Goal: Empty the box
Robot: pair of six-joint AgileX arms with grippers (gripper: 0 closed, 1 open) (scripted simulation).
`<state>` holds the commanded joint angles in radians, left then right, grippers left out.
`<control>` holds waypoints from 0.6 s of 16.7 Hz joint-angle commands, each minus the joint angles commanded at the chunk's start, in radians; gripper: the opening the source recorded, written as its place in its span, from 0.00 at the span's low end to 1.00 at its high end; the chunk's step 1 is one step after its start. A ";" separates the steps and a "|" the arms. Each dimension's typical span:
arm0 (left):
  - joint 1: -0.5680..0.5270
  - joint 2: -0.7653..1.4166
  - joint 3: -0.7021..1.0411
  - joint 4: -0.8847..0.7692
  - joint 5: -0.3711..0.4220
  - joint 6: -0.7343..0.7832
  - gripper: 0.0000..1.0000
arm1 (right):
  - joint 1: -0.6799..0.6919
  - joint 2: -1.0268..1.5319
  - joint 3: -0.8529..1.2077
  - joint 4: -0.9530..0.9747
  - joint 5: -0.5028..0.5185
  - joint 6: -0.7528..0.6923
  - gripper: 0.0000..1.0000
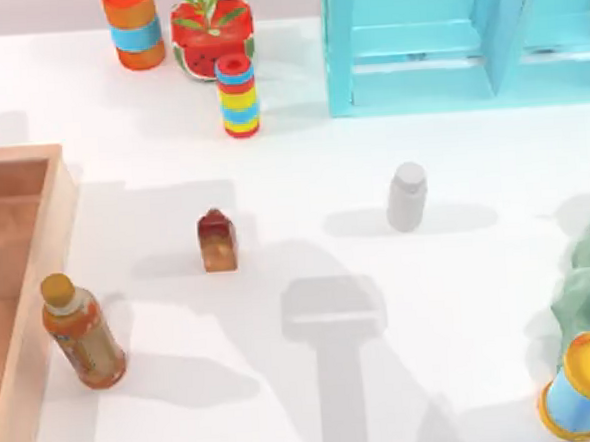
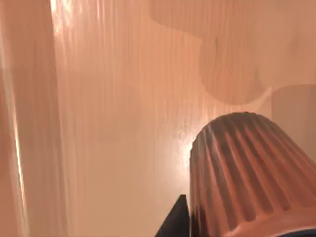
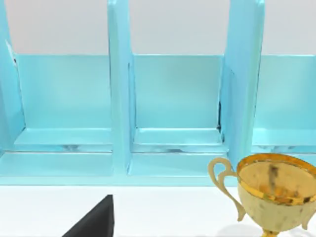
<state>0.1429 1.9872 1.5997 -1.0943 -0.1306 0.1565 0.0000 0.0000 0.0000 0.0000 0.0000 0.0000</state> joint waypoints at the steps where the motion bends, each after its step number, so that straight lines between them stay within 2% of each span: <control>1: -0.003 -0.006 0.054 -0.052 -0.009 -0.005 0.00 | 0.000 0.000 0.000 0.000 0.000 0.000 1.00; 3: -0.005 -0.017 0.152 -0.170 0.006 -0.013 0.00 | 0.000 0.000 0.000 0.000 0.000 0.000 1.00; 6: -0.002 -0.037 0.239 -0.324 0.071 -0.005 0.00 | 0.000 0.000 0.000 0.000 0.000 0.000 1.00; 8: -0.006 -0.059 0.247 -0.380 0.119 0.003 0.00 | 0.000 0.000 0.000 0.000 0.000 0.000 1.00; 10: -0.006 -0.068 0.236 -0.395 0.134 0.007 0.00 | 0.000 0.000 0.000 0.000 0.000 0.000 1.00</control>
<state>0.1372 1.9187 1.8356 -1.4894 0.0029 0.1637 0.0000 0.0000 0.0000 0.0000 0.0000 0.0000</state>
